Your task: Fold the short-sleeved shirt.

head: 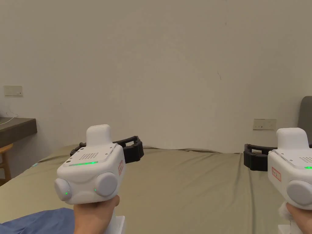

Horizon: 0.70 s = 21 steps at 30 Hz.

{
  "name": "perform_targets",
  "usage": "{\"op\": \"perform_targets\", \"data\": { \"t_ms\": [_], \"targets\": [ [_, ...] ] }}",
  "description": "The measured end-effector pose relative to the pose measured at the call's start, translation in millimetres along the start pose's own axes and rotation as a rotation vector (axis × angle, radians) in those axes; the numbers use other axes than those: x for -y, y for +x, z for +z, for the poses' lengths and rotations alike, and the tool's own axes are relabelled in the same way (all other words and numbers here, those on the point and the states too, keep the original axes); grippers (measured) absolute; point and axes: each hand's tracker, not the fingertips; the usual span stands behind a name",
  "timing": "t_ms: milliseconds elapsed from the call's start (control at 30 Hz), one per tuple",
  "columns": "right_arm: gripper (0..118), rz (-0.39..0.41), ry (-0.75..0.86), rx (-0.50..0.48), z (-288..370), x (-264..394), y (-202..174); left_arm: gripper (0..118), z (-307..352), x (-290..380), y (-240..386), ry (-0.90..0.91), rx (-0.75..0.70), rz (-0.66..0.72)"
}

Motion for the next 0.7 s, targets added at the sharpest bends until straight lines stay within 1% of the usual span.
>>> {"op": "perform_targets", "data": {
  "t_ms": [233, 367, 467, 600, 700],
  "targets": [
    [118, -0.054, -0.033, -0.013, -3, 5, 4, 118, 0, 1, -4, -0.013, 0.004, 0.004],
    [118, -0.044, -0.034, -0.027, 9, 3, -3, 118, 0, -1, -6, -0.016, 0.002, -0.002],
    [118, -0.039, -0.040, -0.035, 1, 7, 0, 118, 2, -2, -6, -0.011, -0.004, -0.018],
    [118, -0.067, -0.062, -0.046, 1, 10, -2, 118, 2, -2, -7, -0.015, 0.001, -0.022],
    [118, -0.070, -0.076, -0.047, -1, 14, -3, 118, 2, 0, -7, -0.022, 0.007, -0.015]
  ]
}}
